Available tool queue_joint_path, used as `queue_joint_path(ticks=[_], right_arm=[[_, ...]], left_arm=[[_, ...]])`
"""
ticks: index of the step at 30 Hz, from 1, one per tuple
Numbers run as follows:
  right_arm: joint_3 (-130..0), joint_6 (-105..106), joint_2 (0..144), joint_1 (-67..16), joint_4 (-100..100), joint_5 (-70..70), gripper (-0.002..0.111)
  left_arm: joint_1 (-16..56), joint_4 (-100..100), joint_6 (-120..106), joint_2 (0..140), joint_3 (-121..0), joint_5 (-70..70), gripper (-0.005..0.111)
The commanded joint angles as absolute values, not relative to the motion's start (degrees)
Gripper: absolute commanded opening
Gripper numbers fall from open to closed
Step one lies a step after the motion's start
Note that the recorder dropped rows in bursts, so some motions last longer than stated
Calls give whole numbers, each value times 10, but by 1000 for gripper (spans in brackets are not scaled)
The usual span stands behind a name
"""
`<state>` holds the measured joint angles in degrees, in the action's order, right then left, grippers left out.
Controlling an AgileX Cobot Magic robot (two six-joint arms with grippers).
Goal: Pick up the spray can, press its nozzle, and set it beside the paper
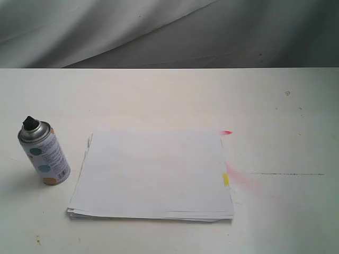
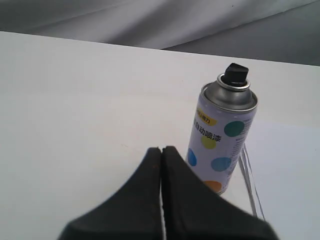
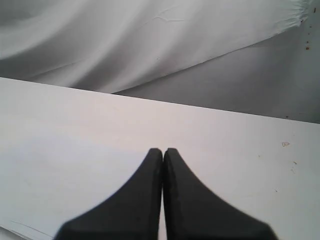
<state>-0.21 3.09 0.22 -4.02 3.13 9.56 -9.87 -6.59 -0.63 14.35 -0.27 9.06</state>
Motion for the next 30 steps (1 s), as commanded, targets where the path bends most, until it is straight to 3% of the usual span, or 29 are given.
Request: queue_joint_path(ticks=[1, 23, 30], right_arm=[[0, 30, 0, -41, 26, 97, 0], [0, 30, 0, -41, 26, 97, 0], [0, 30, 0, -41, 26, 97, 0]], left_arm=[[-70, -64, -4, 139, 0, 84, 0], [-66, -36, -4, 139, 0, 84, 0], [-66, -42, 0, 139, 0, 8, 0]])
